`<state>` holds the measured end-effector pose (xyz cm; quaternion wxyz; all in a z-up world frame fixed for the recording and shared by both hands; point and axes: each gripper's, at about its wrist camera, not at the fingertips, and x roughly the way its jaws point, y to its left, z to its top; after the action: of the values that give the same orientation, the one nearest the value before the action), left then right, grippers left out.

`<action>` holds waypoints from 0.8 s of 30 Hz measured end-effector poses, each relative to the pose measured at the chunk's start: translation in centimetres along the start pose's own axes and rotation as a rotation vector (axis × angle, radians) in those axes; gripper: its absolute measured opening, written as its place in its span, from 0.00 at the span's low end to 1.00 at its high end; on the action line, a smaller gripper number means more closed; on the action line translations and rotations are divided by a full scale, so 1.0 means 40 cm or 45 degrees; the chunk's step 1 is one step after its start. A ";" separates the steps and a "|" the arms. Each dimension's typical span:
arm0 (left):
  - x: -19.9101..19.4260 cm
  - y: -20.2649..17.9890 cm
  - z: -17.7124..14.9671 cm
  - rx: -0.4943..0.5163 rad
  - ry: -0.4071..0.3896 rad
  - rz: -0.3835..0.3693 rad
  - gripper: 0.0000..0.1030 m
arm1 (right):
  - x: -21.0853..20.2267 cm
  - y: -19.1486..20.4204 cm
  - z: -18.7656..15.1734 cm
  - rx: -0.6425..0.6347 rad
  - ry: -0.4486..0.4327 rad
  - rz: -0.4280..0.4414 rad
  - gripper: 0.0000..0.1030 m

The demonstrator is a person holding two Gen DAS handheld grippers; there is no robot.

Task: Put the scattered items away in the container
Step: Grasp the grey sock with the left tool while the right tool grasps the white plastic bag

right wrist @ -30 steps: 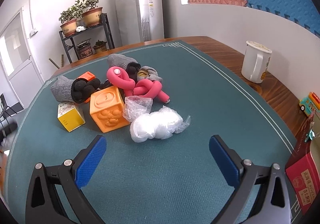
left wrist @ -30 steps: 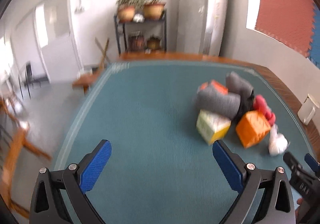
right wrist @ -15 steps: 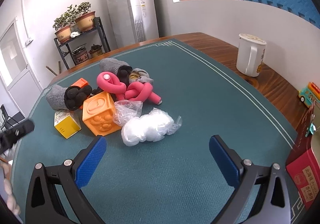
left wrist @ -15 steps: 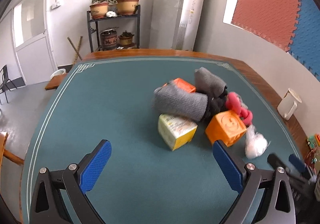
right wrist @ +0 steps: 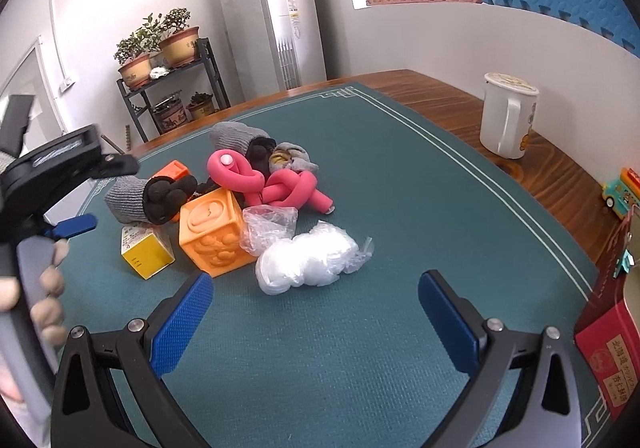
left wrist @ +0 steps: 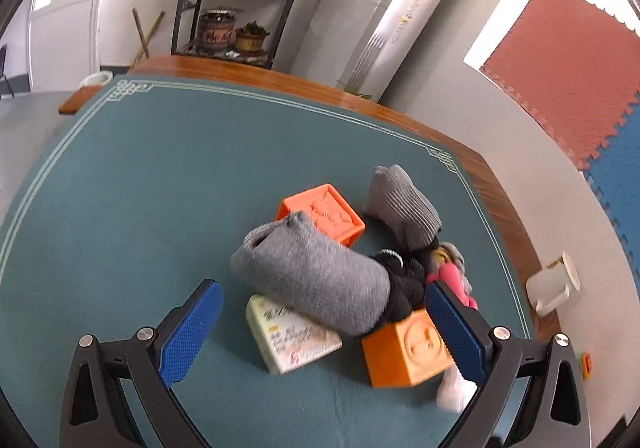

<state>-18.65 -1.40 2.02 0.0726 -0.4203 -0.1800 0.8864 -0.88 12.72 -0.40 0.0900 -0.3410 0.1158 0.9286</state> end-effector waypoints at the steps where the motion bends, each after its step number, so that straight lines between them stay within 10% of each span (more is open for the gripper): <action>1: 0.010 -0.001 0.004 -0.007 0.006 0.000 0.99 | 0.002 0.001 0.000 -0.003 0.001 -0.001 1.00; 5: 0.045 0.003 0.010 -0.035 0.022 -0.007 0.97 | 0.005 0.001 -0.001 -0.010 -0.001 -0.004 1.00; 14: 0.026 0.049 -0.001 -0.094 -0.009 -0.016 0.31 | -0.004 -0.048 0.016 0.075 -0.064 -0.025 0.98; 24: -0.150 0.025 -0.045 0.018 -0.191 -0.057 0.27 | 0.031 -0.098 0.034 0.114 -0.014 0.110 0.98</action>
<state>-13.43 -3.55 4.92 0.0817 -0.3482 -0.1882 0.9147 -1.69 16.97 -0.81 0.0656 -0.3260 0.1714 0.9274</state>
